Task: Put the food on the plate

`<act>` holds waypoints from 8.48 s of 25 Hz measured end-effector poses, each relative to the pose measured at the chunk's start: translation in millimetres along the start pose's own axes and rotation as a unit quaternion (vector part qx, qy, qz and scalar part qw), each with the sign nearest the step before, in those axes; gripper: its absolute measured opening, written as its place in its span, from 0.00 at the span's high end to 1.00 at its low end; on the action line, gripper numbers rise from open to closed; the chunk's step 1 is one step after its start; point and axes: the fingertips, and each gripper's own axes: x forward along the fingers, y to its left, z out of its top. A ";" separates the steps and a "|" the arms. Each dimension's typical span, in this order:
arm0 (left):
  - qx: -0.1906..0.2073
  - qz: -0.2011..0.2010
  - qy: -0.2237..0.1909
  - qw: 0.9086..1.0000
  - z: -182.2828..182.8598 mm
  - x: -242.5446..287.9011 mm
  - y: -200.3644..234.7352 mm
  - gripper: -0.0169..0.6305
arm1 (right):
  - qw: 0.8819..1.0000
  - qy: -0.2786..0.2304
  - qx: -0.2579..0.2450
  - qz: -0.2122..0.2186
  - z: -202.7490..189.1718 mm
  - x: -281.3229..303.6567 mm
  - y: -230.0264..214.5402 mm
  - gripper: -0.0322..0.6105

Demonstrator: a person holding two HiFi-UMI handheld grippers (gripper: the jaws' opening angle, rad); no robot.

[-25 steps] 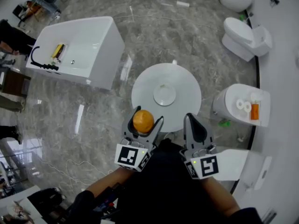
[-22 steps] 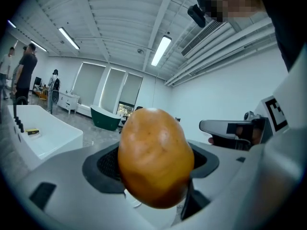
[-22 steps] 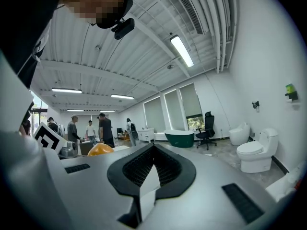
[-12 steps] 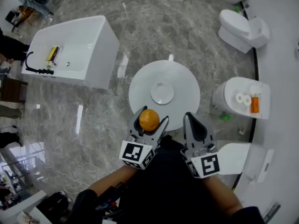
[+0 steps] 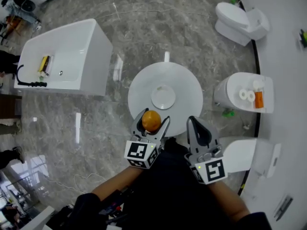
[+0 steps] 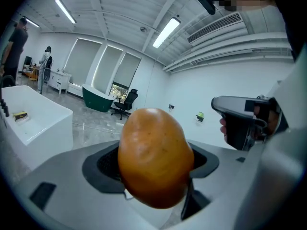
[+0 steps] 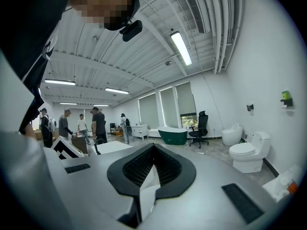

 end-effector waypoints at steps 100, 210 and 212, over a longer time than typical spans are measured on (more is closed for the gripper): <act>0.158 -0.086 0.364 0.914 -275.3 198.4 126.0 0.44 | 0.987 0.123 -0.020 -0.103 -96.5 35.8 -33.6 0.94; 0.053 -0.002 -0.137 0.989 89.8 -81.2 4.3 0.97 | 0.997 -0.043 -0.043 0.055 12.3 27.7 50.0 0.94; 0.052 -0.004 -0.137 0.989 89.9 -80.7 5.6 0.97 | 0.996 -0.046 -0.048 0.057 13.0 29.3 51.6 0.94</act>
